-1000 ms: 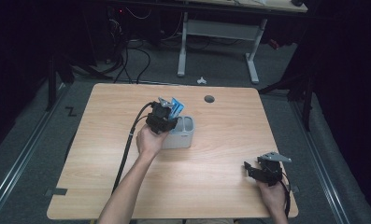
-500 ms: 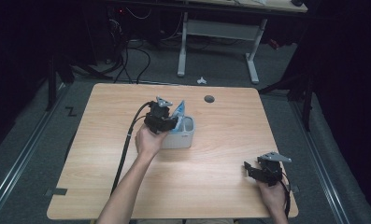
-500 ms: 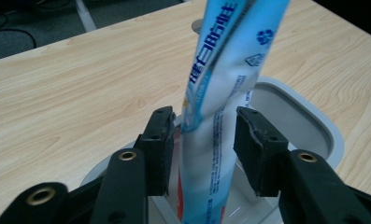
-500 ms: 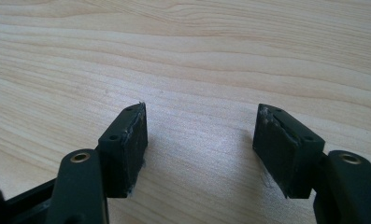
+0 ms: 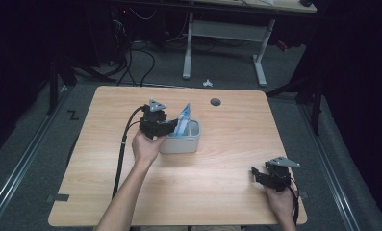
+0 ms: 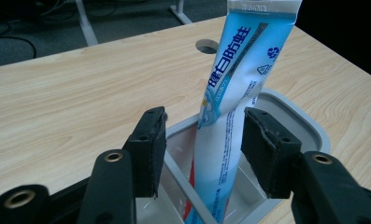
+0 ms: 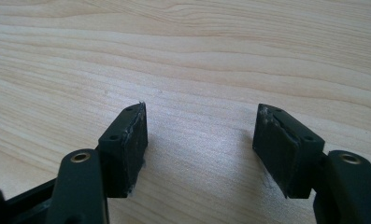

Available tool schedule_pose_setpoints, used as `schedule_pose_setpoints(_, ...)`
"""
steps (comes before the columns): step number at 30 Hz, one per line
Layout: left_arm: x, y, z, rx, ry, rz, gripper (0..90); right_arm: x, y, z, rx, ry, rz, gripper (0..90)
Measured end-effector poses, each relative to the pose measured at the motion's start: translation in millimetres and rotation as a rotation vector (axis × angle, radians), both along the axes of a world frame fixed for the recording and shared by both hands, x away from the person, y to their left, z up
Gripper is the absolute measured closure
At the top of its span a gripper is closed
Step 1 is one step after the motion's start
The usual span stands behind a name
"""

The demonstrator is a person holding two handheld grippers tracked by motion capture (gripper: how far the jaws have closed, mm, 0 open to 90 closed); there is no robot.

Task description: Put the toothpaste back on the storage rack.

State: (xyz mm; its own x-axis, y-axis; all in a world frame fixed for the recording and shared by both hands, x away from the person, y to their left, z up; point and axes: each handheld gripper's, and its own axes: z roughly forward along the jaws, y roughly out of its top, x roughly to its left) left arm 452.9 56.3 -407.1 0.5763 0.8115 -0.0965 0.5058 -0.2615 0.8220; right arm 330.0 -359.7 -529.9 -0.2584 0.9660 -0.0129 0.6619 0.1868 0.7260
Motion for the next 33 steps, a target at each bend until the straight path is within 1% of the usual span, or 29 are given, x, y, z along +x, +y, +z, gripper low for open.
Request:
schedule_pose_setpoints(3,-2.7,3.6,2.0,0.001,-0.011,0.000,49.9,0.0,0.0,0.0,0.000,0.000,-0.001,35.7)
schedule_pose_setpoints(5,-5.9,6.9,3.9,0.008,-0.032,0.006,49.3,0.1,-0.1,0.0,0.000,-0.001,0.001,35.7)
schedule_pose_setpoints(7,-8.0,10.0,5.3,0.008,-0.040,0.007,49.1,0.1,0.0,0.0,0.001,0.000,-0.002,35.7)
schedule_pose_setpoints(8,-9.1,11.9,5.9,0.001,-0.045,0.010,49.1,0.2,0.0,0.0,0.001,0.000,-0.002,35.7)
schedule_pose_setpoints(12,-12.4,20.4,7.6,-0.010,-0.050,0.017,49.1,0.3,0.0,0.0,0.000,0.000,-0.002,35.7)
schedule_pose_setpoints(13,-13.6,24.8,7.9,-0.022,-0.051,0.024,49.0,0.3,0.0,0.0,0.001,0.000,-0.003,35.7)
schedule_pose_setpoints(21,-17.4,38.7,8.1,-0.047,-0.051,0.043,48.9,0.3,0.1,0.0,0.001,0.000,-0.003,35.7)
schedule_pose_setpoints(26,-19.4,43.5,8.9,-0.048,-0.056,0.050,48.9,0.3,0.1,0.0,0.001,0.000,-0.003,35.7)
schedule_pose_setpoints(27,-20.4,45.2,9.0,-0.055,-0.058,0.054,48.9,0.3,0.0,0.0,0.000,0.000,-0.002,35.7)
schedule_pose_setpoints(33,-23.5,49.9,10.1,-0.052,-0.066,0.058,48.9,0.3,0.0,0.0,0.000,0.000,-0.002,35.7)
